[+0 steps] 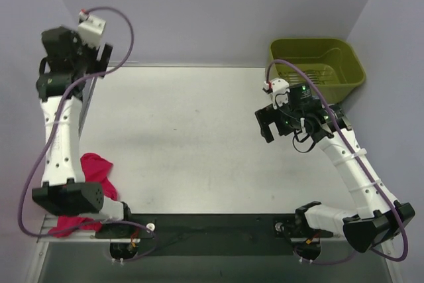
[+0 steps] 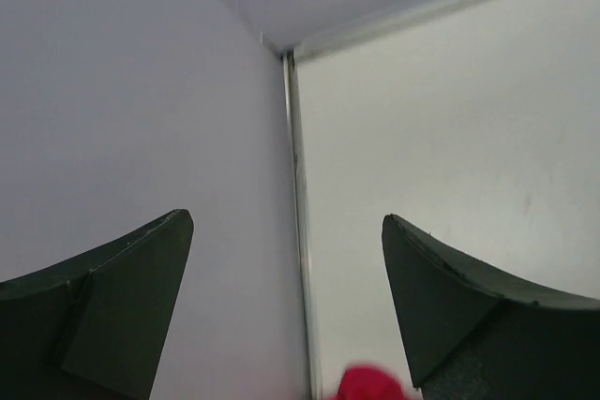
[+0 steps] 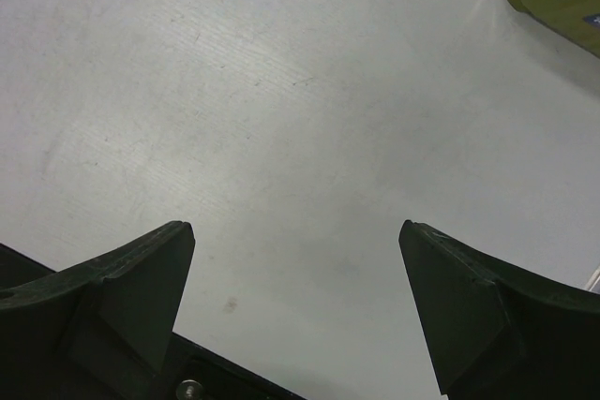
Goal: Roll the t-shirts
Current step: Pick up the T-shirt at the corner of the board.
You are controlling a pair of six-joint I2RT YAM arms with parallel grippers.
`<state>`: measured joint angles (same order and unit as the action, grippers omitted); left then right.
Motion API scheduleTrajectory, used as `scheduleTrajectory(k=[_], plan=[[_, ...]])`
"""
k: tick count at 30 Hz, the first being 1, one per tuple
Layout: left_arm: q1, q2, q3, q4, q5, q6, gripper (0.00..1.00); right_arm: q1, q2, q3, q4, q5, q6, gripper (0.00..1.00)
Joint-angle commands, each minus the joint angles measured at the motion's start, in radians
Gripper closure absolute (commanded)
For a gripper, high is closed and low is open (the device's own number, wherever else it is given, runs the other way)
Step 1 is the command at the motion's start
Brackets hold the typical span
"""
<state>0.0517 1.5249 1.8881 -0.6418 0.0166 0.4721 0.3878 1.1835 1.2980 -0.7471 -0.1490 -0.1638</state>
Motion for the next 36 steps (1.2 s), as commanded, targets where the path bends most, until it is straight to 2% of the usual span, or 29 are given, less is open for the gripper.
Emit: scheduleTrajectory(k=[1, 2, 3, 6, 7, 12, 18, 25, 28, 29, 30, 31, 34, 35, 36], plan=[[0.161, -0.211, -0.293, -0.4, -0.032, 0.121, 0.07, 0.005, 0.004, -0.02, -0.005, -0.05, -0.033, 0.0], [0.169, -0.289, -0.473, -0.392, -0.061, 0.143, 0.06, 0.005, 0.005, -0.026, -0.008, -0.058, -0.028, 0.0], [0.177, -0.322, -0.551, -0.383, -0.157, 0.145, 0.06, 0.003, 0.011, -0.035, -0.009, -0.058, -0.02, 0.0], [0.223, -0.387, -0.758, -0.377, -0.256, 0.09, 0.06, 0.006, 0.034, -0.043, -0.018, -0.07, -0.006, 0.0], [0.282, -0.391, -0.786, -0.383, -0.279, 0.071, 0.06, 0.005, 0.041, -0.04, -0.021, -0.07, 0.007, 0.0], [0.434, -0.401, -0.873, -0.348, -0.314, 0.031, 0.06, 0.005, 0.114, 0.001, -0.054, -0.09, 0.001, 0.01], [0.477, -0.313, -0.883, -0.308, -0.242, -0.01, 0.08, 0.008, 0.208, 0.072, -0.061, -0.069, -0.025, 0.01], [0.559, -0.171, -0.883, -0.263, -0.109, -0.039, 0.23, 0.019, 0.254, 0.115, -0.061, -0.069, -0.039, 0.01], [0.56, -0.12, -0.874, -0.26, -0.049, -0.049, 0.36, 0.02, 0.248, 0.104, -0.06, -0.067, -0.045, 0.01], [0.56, -0.106, -0.871, -0.259, -0.038, -0.055, 0.5, 0.022, 0.245, 0.1, -0.06, -0.066, -0.048, 0.01], [0.56, -0.103, -0.867, -0.256, -0.029, -0.055, 0.57, 0.022, 0.235, 0.095, -0.06, -0.063, -0.049, 0.01], [0.559, -0.104, -0.866, -0.248, 0.0, -0.055, 0.61, 0.022, 0.231, 0.084, -0.06, -0.061, -0.052, 0.01], [0.553, -0.123, -0.873, -0.228, 0.014, -0.064, 0.66, 0.022, 0.206, 0.046, -0.054, -0.057, -0.06, 0.01], [0.547, -0.124, -0.874, -0.229, 0.02, -0.064, 0.69, 0.02, 0.2, 0.037, -0.049, -0.057, -0.06, 0.01], [0.545, -0.124, -0.873, -0.234, 0.022, -0.064, 0.8, 0.02, 0.188, 0.027, -0.049, -0.058, -0.06, 0.01]])
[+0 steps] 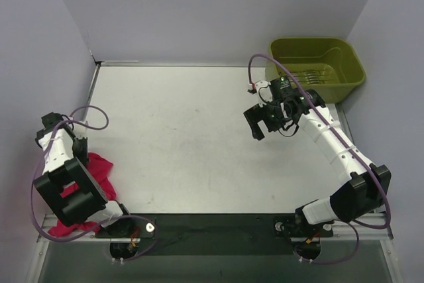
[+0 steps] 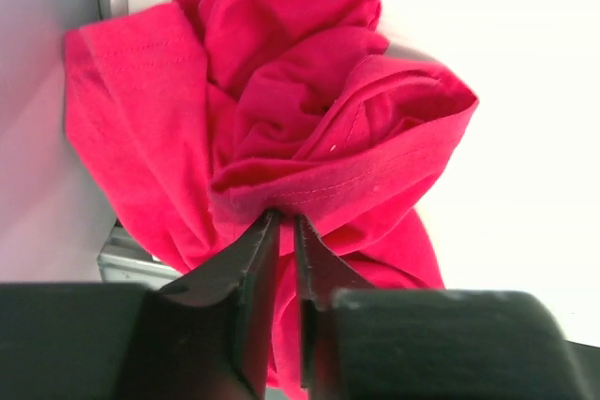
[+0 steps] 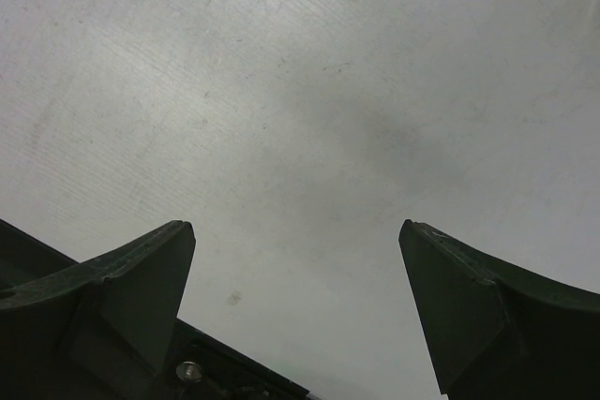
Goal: Roll the t-shirts
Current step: Pick up the T-shirt at the corner of the board.
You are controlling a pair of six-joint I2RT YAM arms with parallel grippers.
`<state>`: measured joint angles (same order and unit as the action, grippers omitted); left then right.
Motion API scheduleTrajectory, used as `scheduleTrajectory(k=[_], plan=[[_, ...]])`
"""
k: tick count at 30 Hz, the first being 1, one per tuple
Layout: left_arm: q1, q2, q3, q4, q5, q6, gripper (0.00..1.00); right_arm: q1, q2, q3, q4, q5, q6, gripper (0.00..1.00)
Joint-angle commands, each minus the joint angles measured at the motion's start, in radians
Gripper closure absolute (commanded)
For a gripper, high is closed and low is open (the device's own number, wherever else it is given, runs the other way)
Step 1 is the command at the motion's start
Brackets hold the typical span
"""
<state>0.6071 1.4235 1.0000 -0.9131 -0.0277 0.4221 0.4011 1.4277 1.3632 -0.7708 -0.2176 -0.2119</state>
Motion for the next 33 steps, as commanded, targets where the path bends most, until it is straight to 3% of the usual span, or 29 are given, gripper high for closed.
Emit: scheduleTrajectory(k=[1, 2, 4, 7, 9, 16, 25, 29, 33], plan=[[-0.013, -0.023, 0.023, 0.025, 0.069, -0.016, 0.83, 0.007, -0.065, -0.058, -0.021, 0.011, -0.012, 0.01], [-0.015, -0.029, 0.025, 0.023, 0.071, -0.017, 0.86, 0.007, -0.072, -0.067, -0.019, 0.011, -0.012, 0.01], [-0.026, -0.037, 0.028, 0.032, 0.048, -0.02, 0.8, 0.007, -0.093, -0.088, -0.009, 0.012, -0.017, 0.01], [-0.041, -0.055, 0.031, 0.06, -0.029, -0.025, 0.44, 0.005, -0.118, -0.122, 0.001, 0.009, -0.017, 0.01], [-0.058, -0.072, 0.029, 0.082, -0.089, -0.006, 0.39, 0.005, -0.131, -0.136, 0.004, 0.007, -0.017, 0.01], [-0.072, -0.008, 0.051, 0.114, -0.173, 0.003, 0.38, 0.004, -0.15, -0.165, 0.004, 0.009, -0.018, 0.01], [-0.087, 0.048, 0.095, 0.066, -0.104, -0.034, 0.55, 0.004, -0.15, -0.156, 0.002, 0.02, -0.021, 0.01], [-0.09, 0.058, 0.1, 0.054, -0.095, -0.048, 0.55, 0.005, -0.15, -0.161, 0.004, 0.014, -0.021, 0.01], [-0.09, 0.074, 0.101, 0.036, -0.101, -0.077, 0.43, 0.004, -0.148, -0.162, 0.002, 0.015, -0.023, 0.01]])
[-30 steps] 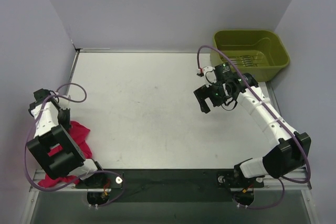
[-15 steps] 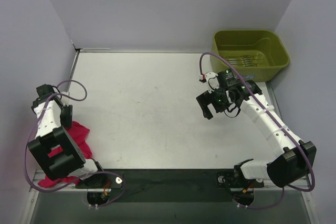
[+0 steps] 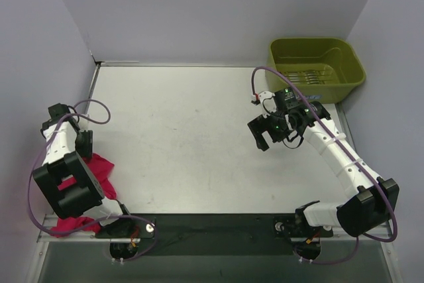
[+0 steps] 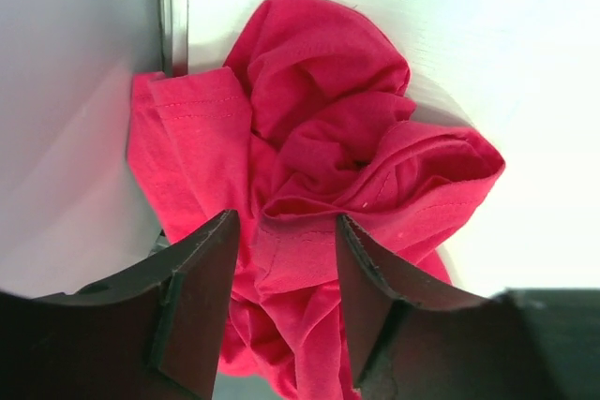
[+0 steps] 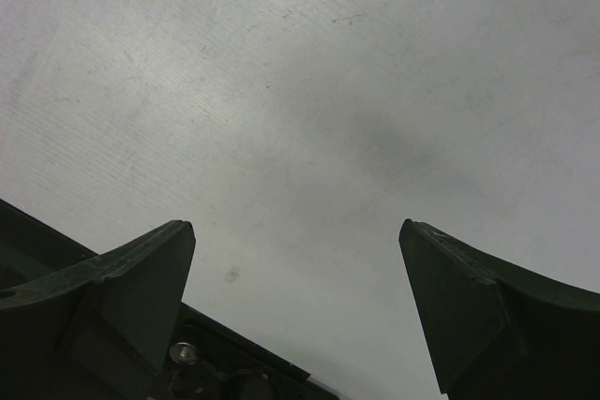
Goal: Roll the t-shirts
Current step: Pick up the T-shirt at the corner of the board.
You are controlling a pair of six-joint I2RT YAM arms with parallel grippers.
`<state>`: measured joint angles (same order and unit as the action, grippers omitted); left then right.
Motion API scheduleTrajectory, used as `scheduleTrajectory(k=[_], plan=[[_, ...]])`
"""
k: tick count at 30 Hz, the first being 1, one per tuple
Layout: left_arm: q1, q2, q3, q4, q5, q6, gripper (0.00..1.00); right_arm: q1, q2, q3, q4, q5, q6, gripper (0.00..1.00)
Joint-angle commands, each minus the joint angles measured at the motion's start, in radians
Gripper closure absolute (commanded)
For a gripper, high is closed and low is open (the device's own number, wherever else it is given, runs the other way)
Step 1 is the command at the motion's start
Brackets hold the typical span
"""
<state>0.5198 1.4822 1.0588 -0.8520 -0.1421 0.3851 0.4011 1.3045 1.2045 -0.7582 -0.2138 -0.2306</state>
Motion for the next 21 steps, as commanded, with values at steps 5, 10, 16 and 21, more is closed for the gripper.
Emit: scheduleTrajectory(k=[5, 10, 16, 21], plan=[[-0.003, 0.042, 0.033, -0.033, 0.029, -0.057, 0.51, 0.004, -0.021, -0.005, -0.009, 0.011, -0.009, 0.01], [-0.003, 0.047, 0.032, -0.039, 0.056, -0.066, 0.63, 0.005, -0.013, -0.005, -0.009, 0.013, -0.012, 0.01], [-0.004, 0.038, 0.058, -0.073, 0.101, -0.057, 1.0, 0.004, -0.002, 0.001, -0.001, 0.022, -0.018, 0.01], [-0.169, -0.022, 0.275, -0.198, 0.273, -0.075, 1.0, -0.021, 0.018, 0.056, 0.014, 0.057, 0.01, 0.01]])
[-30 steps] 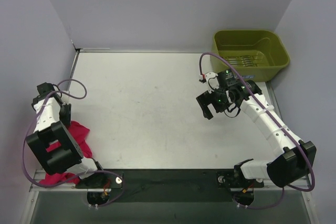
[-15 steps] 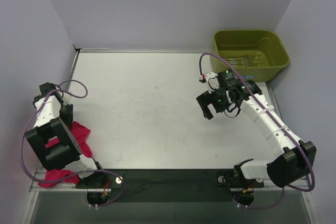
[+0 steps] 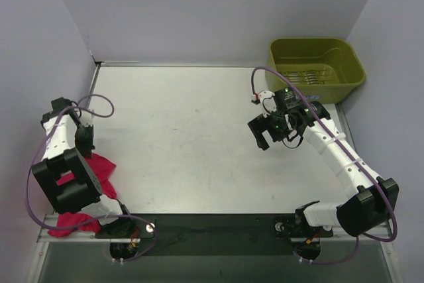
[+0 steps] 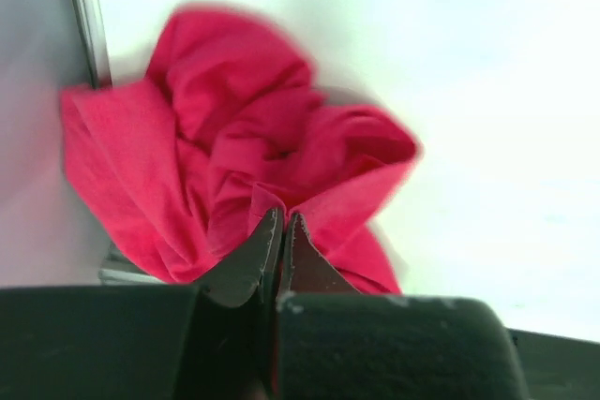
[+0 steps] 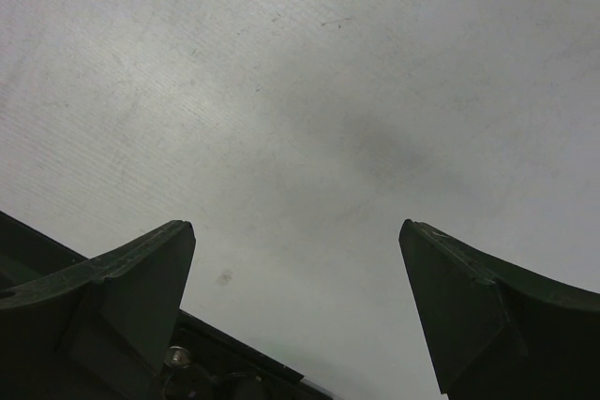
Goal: Roll the t-shirts
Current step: Pick up the T-shirt at the corner of the board, then place the T-shirt at the center of the board.
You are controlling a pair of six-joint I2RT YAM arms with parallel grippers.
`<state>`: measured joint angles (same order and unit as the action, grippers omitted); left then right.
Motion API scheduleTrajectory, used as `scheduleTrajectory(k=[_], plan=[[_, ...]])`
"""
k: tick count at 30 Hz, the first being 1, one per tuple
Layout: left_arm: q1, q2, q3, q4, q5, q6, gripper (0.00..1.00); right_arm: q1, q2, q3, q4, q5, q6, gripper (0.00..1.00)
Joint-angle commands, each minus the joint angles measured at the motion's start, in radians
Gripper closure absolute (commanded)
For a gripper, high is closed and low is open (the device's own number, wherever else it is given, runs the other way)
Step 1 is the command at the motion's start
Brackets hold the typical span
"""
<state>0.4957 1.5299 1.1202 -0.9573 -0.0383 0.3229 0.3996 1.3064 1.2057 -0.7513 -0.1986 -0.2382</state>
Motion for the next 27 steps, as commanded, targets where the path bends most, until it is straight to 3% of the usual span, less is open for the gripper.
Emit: scheduleTrajectory(k=[1, 3, 7, 9, 13, 15, 18, 19, 21, 22, 24, 25, 27], plan=[[-0.195, -0.077, 0.269, -0.115, 0.204, -0.013, 1.0, -0.053, 0.022, 0.072, 0.012, 0.045, 0.029, 0.01], [-0.306, -0.073, 0.477, -0.174, 0.259, -0.016, 1.0, -0.097, 0.05, 0.138, 0.026, 0.044, 0.069, 0.01], [-0.659, 0.014, 0.852, -0.221, 0.318, -0.016, 1.0, -0.203, 0.102, 0.28, 0.044, 0.005, 0.097, 0.03], [-0.744, 0.067, 1.067, -0.238, 0.324, -0.024, 1.0, -0.206, 0.125, 0.36, 0.047, -0.016, 0.073, 0.03], [-0.933, 0.22, 1.327, -0.274, 0.356, -0.028, 1.0, -0.208, 0.126, 0.397, 0.072, -0.099, 0.045, 0.02], [-1.023, 0.245, 1.354, -0.256, 0.336, -0.022, 1.0, -0.208, 0.113, 0.384, 0.095, -0.122, 0.056, 0.02], [-1.048, 0.276, 1.301, -0.245, 0.366, -0.054, 1.0, -0.208, 0.099, 0.347, 0.109, -0.15, 0.085, 0.02], [-1.049, 0.292, 1.276, -0.25, 0.38, -0.08, 0.96, -0.209, 0.096, 0.336, 0.109, -0.157, 0.085, 0.02], [-1.049, 0.294, 1.239, -0.258, 0.405, -0.094, 0.73, -0.209, 0.083, 0.308, 0.112, -0.157, 0.068, 0.02], [-1.048, 0.283, 1.218, -0.253, 0.385, -0.105, 0.53, -0.208, 0.077, 0.296, 0.115, -0.159, 0.056, 0.02], [-1.019, 0.266, 1.153, -0.22, 0.327, -0.114, 0.44, -0.208, 0.067, 0.269, 0.128, -0.16, 0.021, 0.02], [-0.999, 0.239, 1.127, -0.196, 0.324, -0.117, 0.33, -0.209, 0.067, 0.262, 0.133, -0.166, 0.01, 0.02], [-0.945, 0.205, 1.006, -0.108, 0.305, -0.123, 0.26, -0.208, 0.077, 0.255, 0.148, -0.202, -0.006, 0.02]])
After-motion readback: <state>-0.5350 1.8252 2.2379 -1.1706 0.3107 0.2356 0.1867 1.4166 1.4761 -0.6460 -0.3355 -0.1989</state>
